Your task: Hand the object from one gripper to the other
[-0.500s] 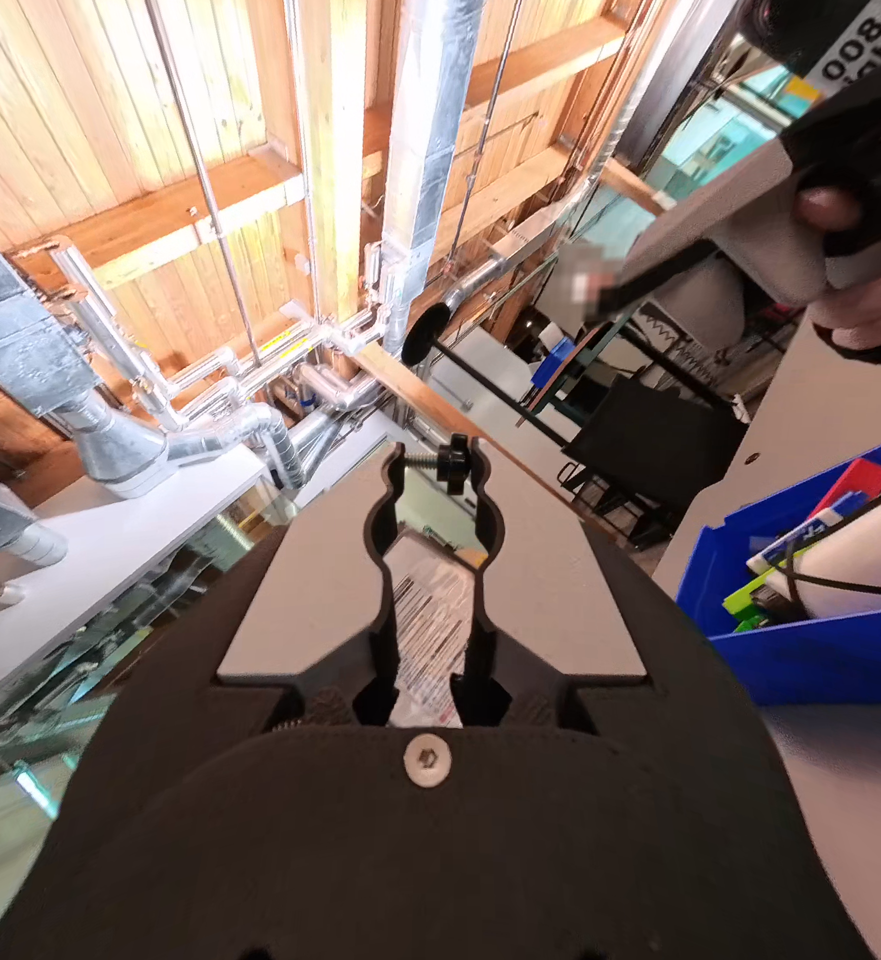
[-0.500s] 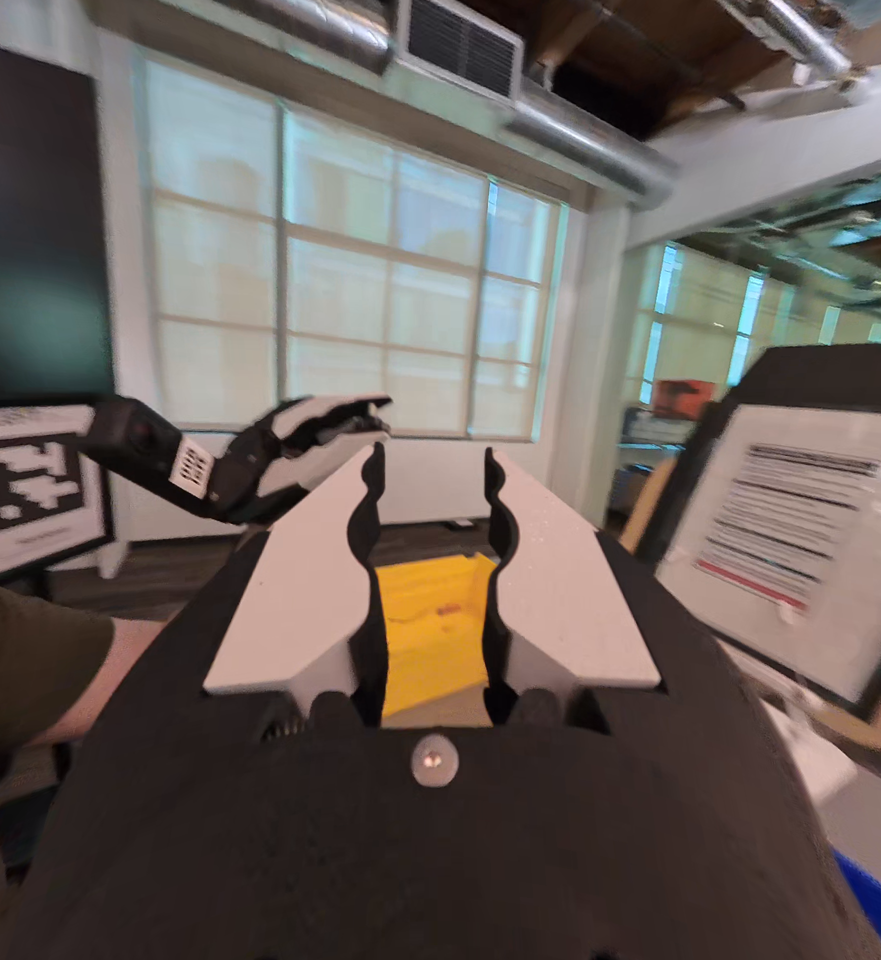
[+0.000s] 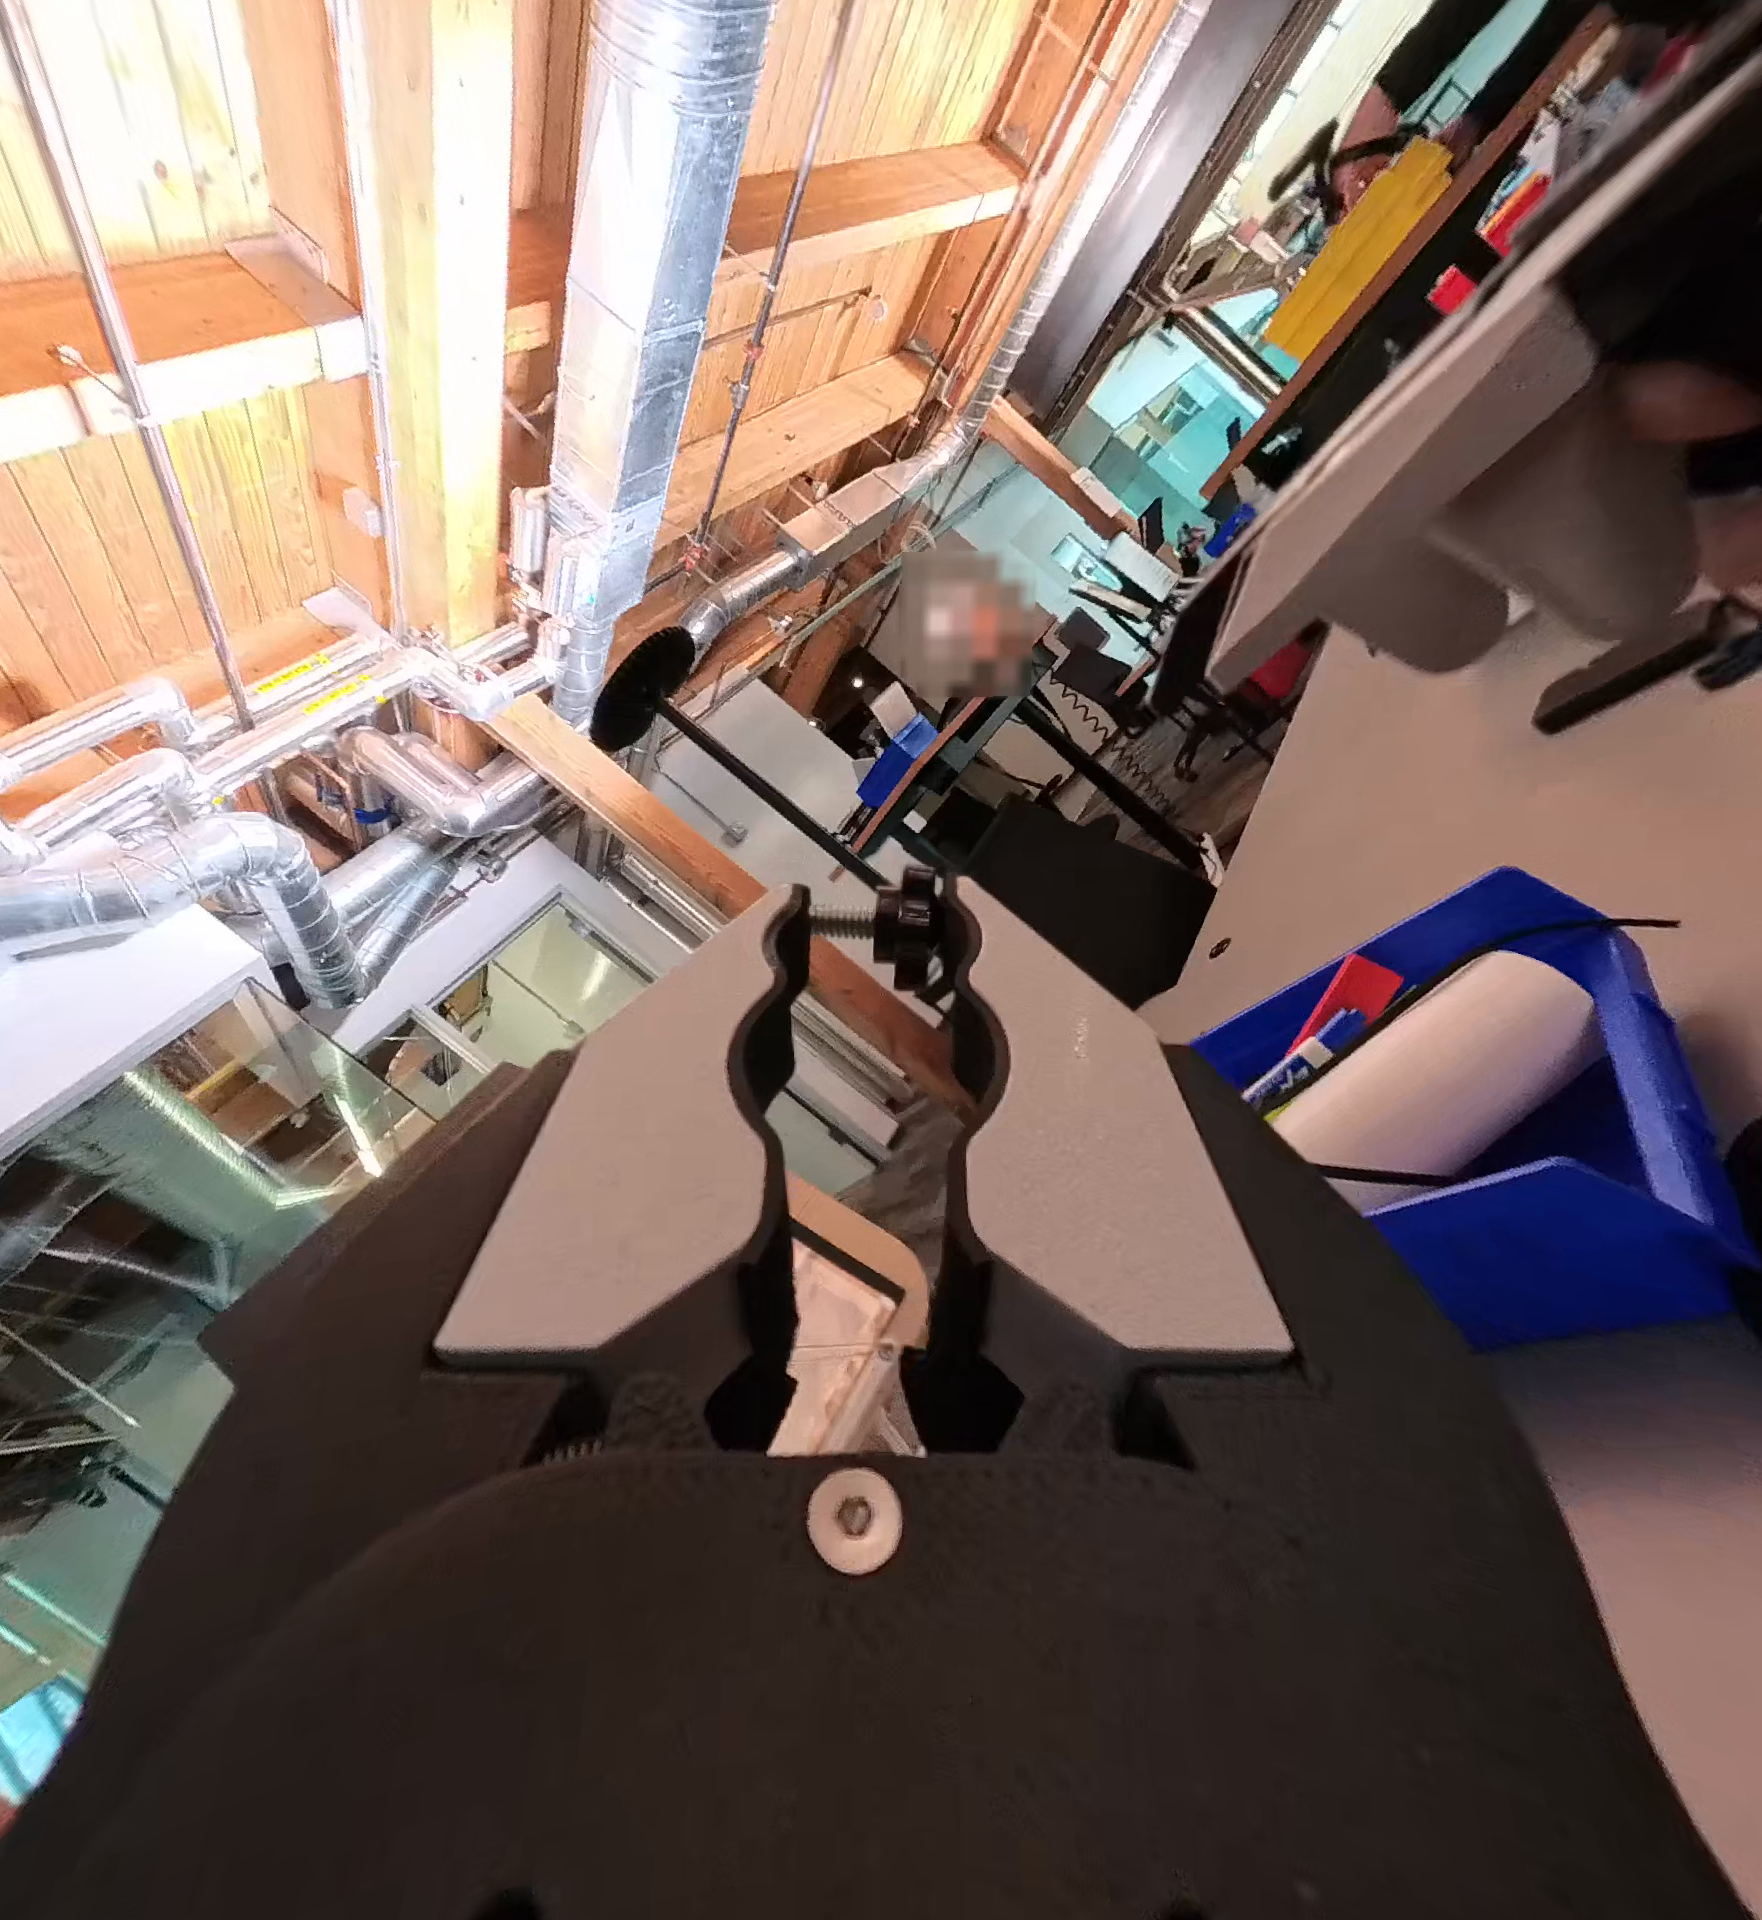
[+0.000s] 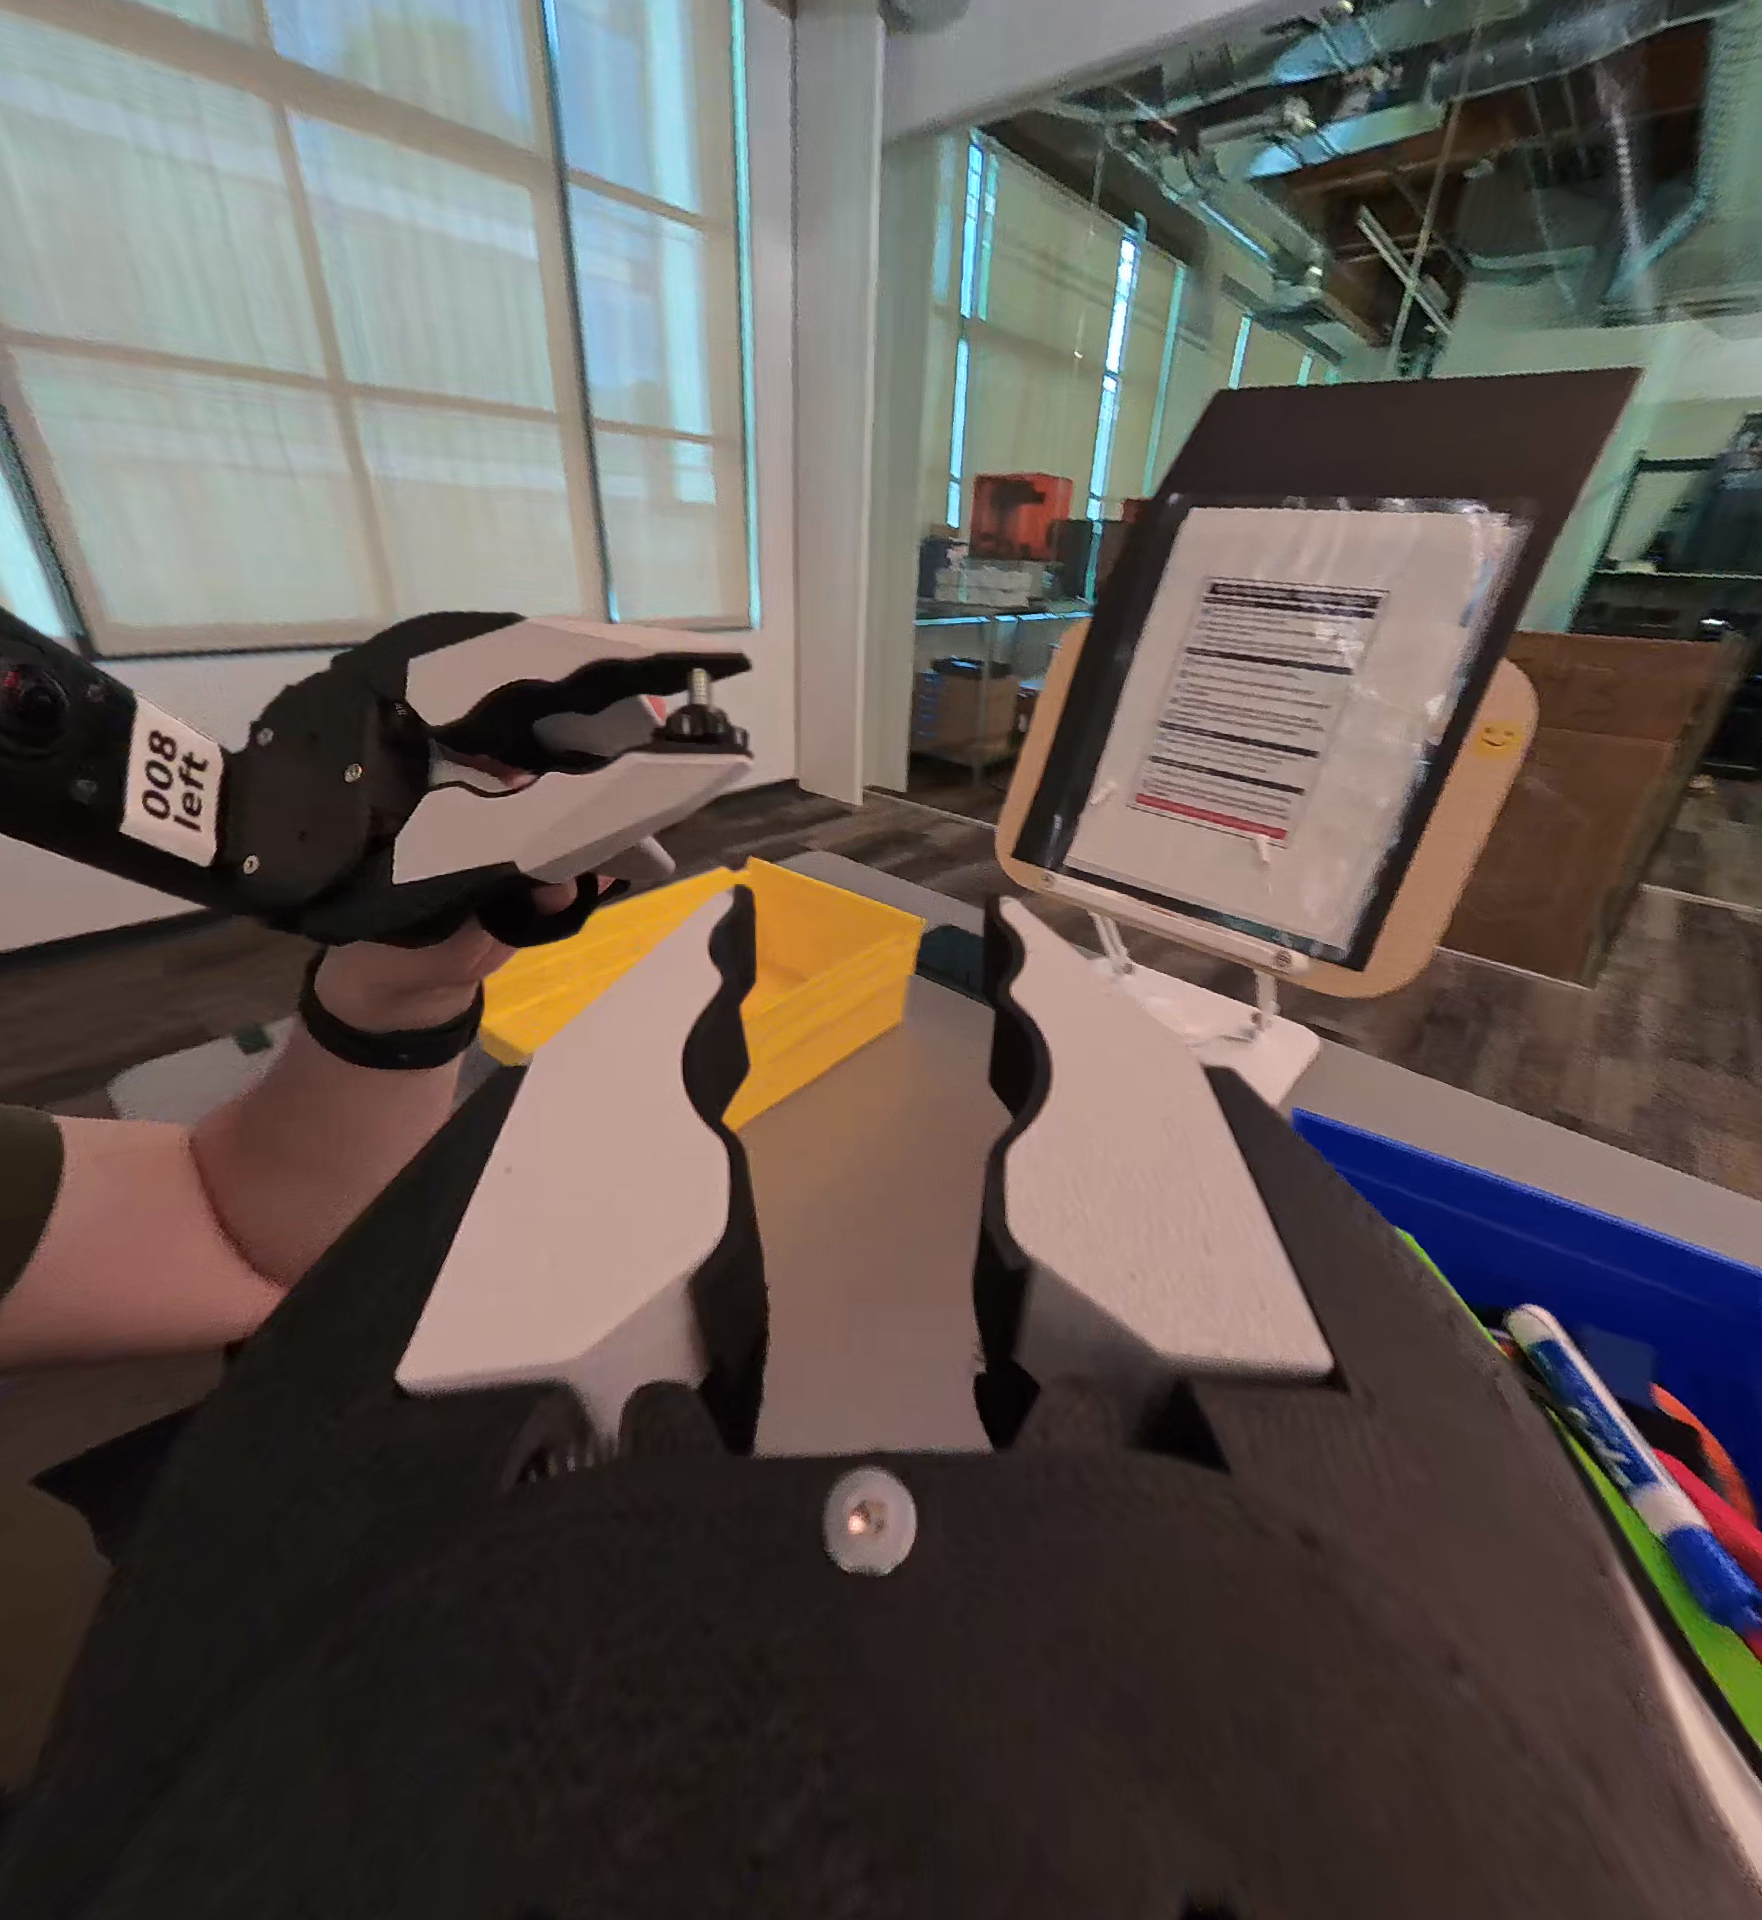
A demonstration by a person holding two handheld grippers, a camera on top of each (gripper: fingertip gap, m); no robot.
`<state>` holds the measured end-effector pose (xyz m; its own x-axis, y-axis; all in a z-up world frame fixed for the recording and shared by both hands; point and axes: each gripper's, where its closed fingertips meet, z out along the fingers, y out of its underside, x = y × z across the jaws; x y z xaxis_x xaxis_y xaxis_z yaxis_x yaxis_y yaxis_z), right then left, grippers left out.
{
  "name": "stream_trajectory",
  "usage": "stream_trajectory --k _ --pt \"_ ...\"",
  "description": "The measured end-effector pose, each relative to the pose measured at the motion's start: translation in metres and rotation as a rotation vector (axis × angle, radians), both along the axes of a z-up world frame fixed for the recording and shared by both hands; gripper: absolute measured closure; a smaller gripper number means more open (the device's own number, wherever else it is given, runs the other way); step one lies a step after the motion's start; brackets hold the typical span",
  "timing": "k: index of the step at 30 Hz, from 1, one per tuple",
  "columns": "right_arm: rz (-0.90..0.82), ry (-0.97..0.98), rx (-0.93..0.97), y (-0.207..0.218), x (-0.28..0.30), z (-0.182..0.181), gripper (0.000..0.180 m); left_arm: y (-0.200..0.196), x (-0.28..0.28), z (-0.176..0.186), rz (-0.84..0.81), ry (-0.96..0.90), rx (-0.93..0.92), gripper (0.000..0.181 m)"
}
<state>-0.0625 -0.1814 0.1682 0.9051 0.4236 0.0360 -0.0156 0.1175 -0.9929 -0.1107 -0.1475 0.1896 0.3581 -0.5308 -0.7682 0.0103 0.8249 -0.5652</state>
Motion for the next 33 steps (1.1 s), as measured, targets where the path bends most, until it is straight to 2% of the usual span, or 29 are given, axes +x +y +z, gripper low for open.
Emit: stream_trajectory --k 8,17,25,30,33 --pt "-0.188 -0.075 -0.041 -0.029 -0.006 0.003 0.136 -0.002 -0.003 -0.005 -0.069 0.023 -0.082 0.158" --pt "-0.245 -0.043 -0.058 -0.066 -0.013 0.005 0.134 -0.021 -0.017 0.004 -0.128 0.0 -0.116 0.158" --pt "-0.228 -0.009 -0.061 -0.045 -0.001 0.0 0.134 -0.016 -0.013 0.004 -0.167 -0.014 -0.135 0.158" --pt "-0.261 0.016 -0.044 -0.037 0.015 -0.01 0.135 -0.01 -0.002 0.001 -0.165 -0.092 -0.073 0.158" --pt "-0.256 0.031 -0.003 -0.035 0.014 -0.008 0.136 -0.01 0.004 -0.004 -0.131 -0.124 0.024 0.158"
